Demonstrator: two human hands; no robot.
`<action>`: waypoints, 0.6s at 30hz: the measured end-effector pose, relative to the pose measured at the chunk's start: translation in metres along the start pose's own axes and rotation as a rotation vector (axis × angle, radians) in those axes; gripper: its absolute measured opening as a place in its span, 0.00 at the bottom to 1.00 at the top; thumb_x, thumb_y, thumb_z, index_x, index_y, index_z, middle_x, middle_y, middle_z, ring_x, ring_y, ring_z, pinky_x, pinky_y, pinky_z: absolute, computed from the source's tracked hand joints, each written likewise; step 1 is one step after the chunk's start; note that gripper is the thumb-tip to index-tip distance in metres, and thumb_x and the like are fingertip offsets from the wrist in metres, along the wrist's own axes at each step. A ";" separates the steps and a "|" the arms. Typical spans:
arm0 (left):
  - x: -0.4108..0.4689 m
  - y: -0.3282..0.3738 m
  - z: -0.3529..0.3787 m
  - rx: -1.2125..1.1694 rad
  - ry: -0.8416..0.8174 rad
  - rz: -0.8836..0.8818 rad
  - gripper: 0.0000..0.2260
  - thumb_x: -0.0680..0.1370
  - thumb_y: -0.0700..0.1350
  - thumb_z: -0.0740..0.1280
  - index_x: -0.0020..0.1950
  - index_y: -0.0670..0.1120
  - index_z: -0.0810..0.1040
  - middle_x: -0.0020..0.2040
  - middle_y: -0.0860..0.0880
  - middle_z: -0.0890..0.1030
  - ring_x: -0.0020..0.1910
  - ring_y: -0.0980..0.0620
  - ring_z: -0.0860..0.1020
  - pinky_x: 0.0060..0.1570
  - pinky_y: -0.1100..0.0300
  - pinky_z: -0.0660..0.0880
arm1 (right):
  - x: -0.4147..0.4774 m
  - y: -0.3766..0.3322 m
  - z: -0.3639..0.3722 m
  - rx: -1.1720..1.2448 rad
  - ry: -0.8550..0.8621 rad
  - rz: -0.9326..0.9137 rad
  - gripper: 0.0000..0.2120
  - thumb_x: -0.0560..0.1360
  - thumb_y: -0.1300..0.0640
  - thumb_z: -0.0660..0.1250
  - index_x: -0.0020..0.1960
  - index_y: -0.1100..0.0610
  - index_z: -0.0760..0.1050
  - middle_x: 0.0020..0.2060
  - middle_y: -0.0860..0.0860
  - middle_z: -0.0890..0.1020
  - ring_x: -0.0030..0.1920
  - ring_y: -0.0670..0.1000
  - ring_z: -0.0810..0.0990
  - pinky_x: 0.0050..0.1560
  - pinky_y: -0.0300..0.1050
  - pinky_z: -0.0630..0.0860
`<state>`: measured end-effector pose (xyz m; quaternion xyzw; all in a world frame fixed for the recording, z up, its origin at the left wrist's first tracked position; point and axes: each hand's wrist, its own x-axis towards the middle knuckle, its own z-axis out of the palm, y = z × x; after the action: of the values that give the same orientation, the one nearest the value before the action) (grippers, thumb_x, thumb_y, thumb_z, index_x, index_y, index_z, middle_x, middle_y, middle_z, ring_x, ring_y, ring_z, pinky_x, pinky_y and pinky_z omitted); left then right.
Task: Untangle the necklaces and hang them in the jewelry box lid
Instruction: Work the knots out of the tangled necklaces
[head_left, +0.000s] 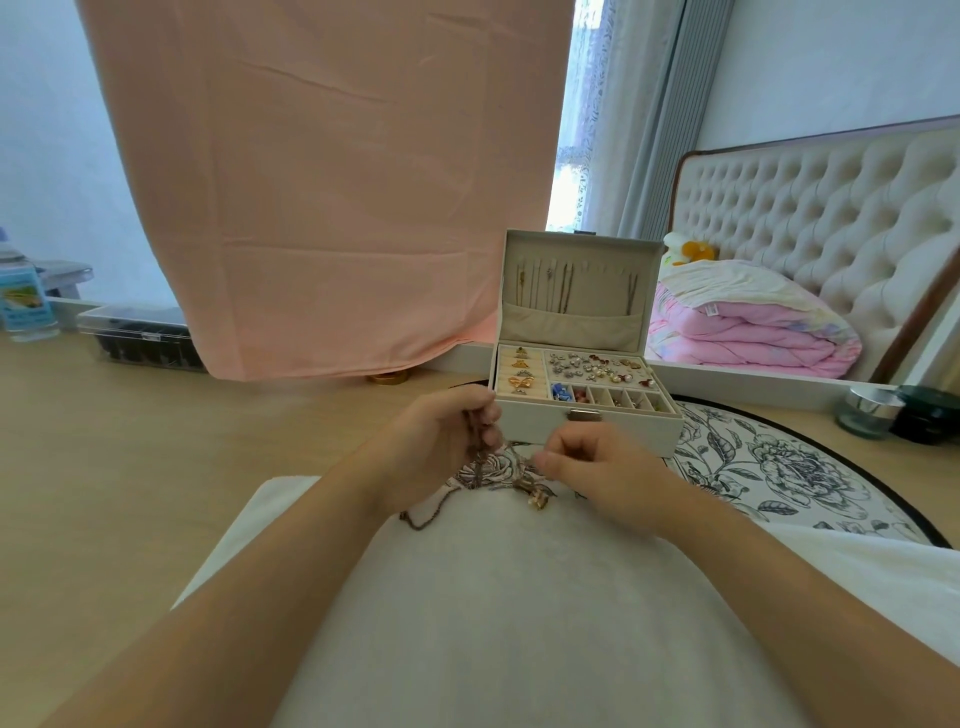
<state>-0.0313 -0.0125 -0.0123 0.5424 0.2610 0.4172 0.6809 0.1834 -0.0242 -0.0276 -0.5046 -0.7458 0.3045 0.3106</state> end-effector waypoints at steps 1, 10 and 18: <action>-0.001 0.003 0.000 -0.046 -0.006 0.013 0.12 0.77 0.46 0.65 0.34 0.50 0.78 0.33 0.51 0.66 0.36 0.52 0.66 0.54 0.52 0.64 | 0.000 0.001 -0.001 -0.082 0.006 -0.025 0.12 0.76 0.50 0.73 0.36 0.53 0.78 0.30 0.39 0.76 0.31 0.39 0.71 0.36 0.32 0.68; -0.003 0.003 0.003 0.239 0.001 0.001 0.12 0.83 0.45 0.61 0.63 0.48 0.80 0.32 0.49 0.63 0.33 0.53 0.66 0.47 0.55 0.72 | 0.001 -0.007 -0.001 -0.070 -0.003 -0.064 0.15 0.70 0.39 0.71 0.54 0.41 0.80 0.50 0.41 0.82 0.47 0.45 0.80 0.51 0.46 0.78; -0.004 0.003 0.009 0.356 0.124 0.051 0.09 0.82 0.42 0.64 0.50 0.48 0.84 0.30 0.51 0.66 0.30 0.54 0.64 0.34 0.58 0.70 | 0.001 -0.023 -0.008 0.389 0.135 0.033 0.11 0.82 0.57 0.64 0.45 0.59 0.82 0.43 0.52 0.87 0.44 0.51 0.84 0.56 0.52 0.76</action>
<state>-0.0264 -0.0206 -0.0076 0.6341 0.3580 0.4142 0.5460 0.1763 -0.0294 -0.0044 -0.4665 -0.6422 0.4132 0.4463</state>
